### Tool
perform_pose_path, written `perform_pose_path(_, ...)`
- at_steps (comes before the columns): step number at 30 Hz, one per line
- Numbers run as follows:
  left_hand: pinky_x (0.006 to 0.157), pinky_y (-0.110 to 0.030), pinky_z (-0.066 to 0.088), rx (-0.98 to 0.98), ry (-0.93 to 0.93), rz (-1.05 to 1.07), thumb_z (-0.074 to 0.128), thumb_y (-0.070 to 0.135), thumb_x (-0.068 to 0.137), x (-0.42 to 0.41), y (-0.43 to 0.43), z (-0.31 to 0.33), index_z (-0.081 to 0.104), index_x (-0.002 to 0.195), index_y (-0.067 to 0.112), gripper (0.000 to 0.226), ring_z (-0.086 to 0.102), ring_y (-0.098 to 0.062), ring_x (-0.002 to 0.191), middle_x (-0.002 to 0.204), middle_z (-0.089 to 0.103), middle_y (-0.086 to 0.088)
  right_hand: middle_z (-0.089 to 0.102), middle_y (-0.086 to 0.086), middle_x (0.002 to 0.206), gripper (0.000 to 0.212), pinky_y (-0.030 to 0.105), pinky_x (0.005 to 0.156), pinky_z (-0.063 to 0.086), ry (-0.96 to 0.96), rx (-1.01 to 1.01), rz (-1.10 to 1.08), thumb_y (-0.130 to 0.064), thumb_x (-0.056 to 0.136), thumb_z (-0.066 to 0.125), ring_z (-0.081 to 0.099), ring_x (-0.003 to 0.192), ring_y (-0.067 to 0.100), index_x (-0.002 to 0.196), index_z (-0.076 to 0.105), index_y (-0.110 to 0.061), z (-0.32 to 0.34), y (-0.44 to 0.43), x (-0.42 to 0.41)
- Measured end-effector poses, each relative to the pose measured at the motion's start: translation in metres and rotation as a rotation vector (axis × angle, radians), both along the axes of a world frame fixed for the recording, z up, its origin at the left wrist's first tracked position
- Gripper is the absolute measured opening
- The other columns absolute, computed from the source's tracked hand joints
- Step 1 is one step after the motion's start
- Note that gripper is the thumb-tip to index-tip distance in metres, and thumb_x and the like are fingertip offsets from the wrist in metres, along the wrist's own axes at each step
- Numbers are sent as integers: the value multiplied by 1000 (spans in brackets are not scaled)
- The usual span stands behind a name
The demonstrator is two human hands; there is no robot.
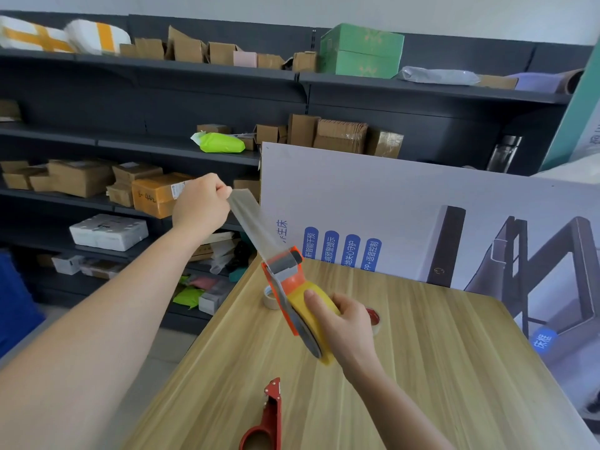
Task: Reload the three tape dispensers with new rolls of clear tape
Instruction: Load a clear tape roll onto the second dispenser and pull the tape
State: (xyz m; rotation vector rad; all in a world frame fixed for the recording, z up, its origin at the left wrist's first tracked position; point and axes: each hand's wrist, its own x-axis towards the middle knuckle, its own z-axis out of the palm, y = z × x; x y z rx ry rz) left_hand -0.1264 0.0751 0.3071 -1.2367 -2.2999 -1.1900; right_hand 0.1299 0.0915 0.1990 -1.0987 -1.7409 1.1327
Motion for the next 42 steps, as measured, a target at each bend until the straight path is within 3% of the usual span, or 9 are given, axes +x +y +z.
perform_pose_path(4, 62, -38, 46, -76, -77, 4, 44, 23, 98, -5, 5, -10, 57, 84, 11, 22, 62, -24, 79, 85, 66, -7, 69, 19, 82, 46, 50, 70, 56, 10, -11, 18, -50, 79, 68, 68, 79, 32, 85, 68, -4, 5, 0, 4)
perform_pose_path(7, 62, -30, 46, -93, -157, -37, 48, 22, 96, -3, 7, -10, 62, 77, 15, 24, 65, -20, 78, 77, 68, -2, 68, 20, 84, 47, 48, 69, 56, 65, -86, 49, -51, 76, 69, 66, 70, 26, 85, 68, -5, 7, -3, 9)
perform_pose_path(9, 70, -36, 52, -112, -219, -55, 51, 19, 94, -1, 7, -13, 63, 72, 18, 25, 66, -20, 77, 75, 70, -1, 68, 21, 84, 50, 47, 69, 57, 124, -144, 60, -53, 72, 68, 66, 70, 30, 84, 68, -5, 8, -5, 11)
perform_pose_path(12, 75, -41, 57, -117, -353, -78, 54, 12, 87, 0, 6, -22, 68, 68, 14, 23, 67, -21, 72, 72, 72, -2, 74, 14, 80, 33, 47, 73, 59, 195, -209, 77, -43, 83, 69, 72, 78, 31, 85, 71, -10, 10, -4, 13)
perform_pose_path(16, 58, -29, 52, -110, -554, -126, 61, 7, 79, 5, 5, -38, 71, 66, 10, 17, 65, -19, 63, 72, 73, -7, 77, 9, 79, 30, 39, 69, 60, 271, -278, 95, -41, 84, 66, 74, 75, 27, 87, 73, -12, 11, 0, 16)
perform_pose_path(21, 49, -27, 46, -84, -692, -176, 59, 3, 83, 19, 4, -60, 61, 84, 15, 12, 62, -18, 56, 66, 71, -7, 77, 7, 79, 33, 28, 57, 57, 375, -380, 97, -45, 80, 68, 75, 69, 20, 93, 72, -15, 10, 6, 16)
perform_pose_path(24, 47, -26, 46, -111, -717, -237, 55, 1, 82, 29, -2, -75, 62, 83, 15, 15, 59, -17, 54, 62, 66, -6, 78, 8, 82, 33, 33, 60, 59, 453, -459, 77, -45, 78, 71, 75, 70, 21, 95, 73, -16, 10, 10, 15)
perform_pose_path(30, 47, -24, 41, -124, -845, -356, 49, -1, 88, 58, -10, -96, 69, 81, 8, 23, 53, -14, 45, 52, 60, -1, 77, 9, 96, 51, 51, 87, 57, 575, -572, 26, -45, 72, 77, 74, 90, 29, 113, 65, -18, 11, 16, 13)
perform_pose_path(42, 50, -25, 43, -150, -1172, -552, 47, 2, 92, 99, -20, -120, 68, 83, 10, 23, 53, -13, 46, 50, 51, 2, 77, 9, 84, 34, 45, 80, 59, 571, -611, 19, -46, 74, 75, 74, 75, 25, 90, 73, -16, 2, 22, 13)
